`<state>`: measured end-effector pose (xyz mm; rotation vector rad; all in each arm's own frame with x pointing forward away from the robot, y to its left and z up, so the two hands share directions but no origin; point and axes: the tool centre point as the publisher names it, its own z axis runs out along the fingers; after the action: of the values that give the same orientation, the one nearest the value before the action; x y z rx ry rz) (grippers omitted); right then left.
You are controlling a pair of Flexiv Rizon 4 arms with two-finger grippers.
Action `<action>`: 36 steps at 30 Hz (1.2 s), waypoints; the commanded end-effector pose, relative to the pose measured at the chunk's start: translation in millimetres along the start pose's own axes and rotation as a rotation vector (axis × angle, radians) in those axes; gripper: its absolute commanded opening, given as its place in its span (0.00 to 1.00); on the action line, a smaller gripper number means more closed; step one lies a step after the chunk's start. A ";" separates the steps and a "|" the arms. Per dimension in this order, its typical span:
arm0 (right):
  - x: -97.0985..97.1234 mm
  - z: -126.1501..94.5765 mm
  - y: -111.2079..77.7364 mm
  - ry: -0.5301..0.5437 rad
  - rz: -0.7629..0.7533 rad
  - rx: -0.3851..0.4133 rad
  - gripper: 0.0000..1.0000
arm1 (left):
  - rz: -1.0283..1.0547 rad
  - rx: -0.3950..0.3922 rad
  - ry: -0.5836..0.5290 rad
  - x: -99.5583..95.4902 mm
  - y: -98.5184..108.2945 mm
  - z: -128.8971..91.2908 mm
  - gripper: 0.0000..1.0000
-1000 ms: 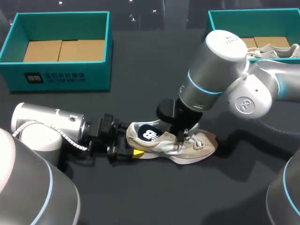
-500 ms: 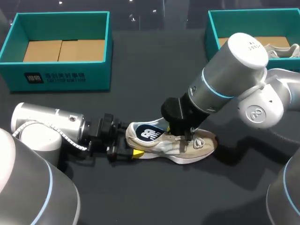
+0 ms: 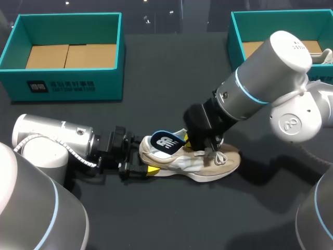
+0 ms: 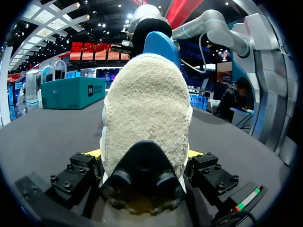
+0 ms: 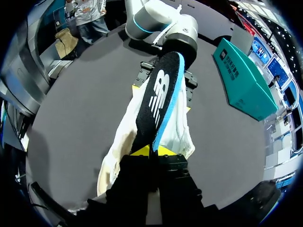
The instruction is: Take the shoe out of the shoebox, open the shoe tongue, remove and reinsert the insole, then place the shoe into the shoebox
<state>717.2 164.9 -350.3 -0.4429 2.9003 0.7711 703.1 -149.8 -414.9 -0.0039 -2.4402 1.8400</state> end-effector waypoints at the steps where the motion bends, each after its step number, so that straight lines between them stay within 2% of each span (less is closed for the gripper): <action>1: -10.0 -0.7 18.4 0.029 -0.036 0.025 0.00 | 0.000 0.001 -0.002 1.1 0.1 -1.2 0.00; 6: -17.1 0.4 38.6 0.048 -0.090 0.029 0.00 | 0.000 0.001 -0.002 1.1 0.1 -1.2 0.00; 18: -21.6 4.2 57.4 0.087 -0.081 0.009 0.01 | 0.000 0.001 -0.002 1.1 0.1 -1.2 0.00; 19: -21.6 3.8 57.7 0.091 -0.061 -0.002 0.14 | 0.000 0.001 -0.002 1.1 0.1 -1.2 0.00; 20: -21.8 3.5 57.5 0.094 -0.049 -0.005 0.18 | 0.000 0.001 -0.002 1.1 0.1 -1.2 0.00; 23: -22.8 3.1 56.6 0.114 -0.005 -0.033 0.21 | 0.000 0.001 -0.002 1.1 0.1 -1.2 0.00; 25: -23.5 3.3 56.3 0.129 0.018 -0.047 0.34 | 0.000 0.001 -0.002 1.1 0.1 -1.2 0.00; 29: -23.8 2.4 55.6 0.146 0.059 -0.079 0.46 | 0.000 0.001 -0.002 1.1 0.1 -1.2 0.00; 36: -25.7 -4.5 58.5 0.208 0.164 -0.132 0.43 | 0.000 0.001 -0.002 1.1 0.1 -1.2 0.00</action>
<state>720.9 219.4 -316.0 -0.3323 3.1052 0.9879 703.1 -149.7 -415.0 -0.0041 -2.4401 1.8401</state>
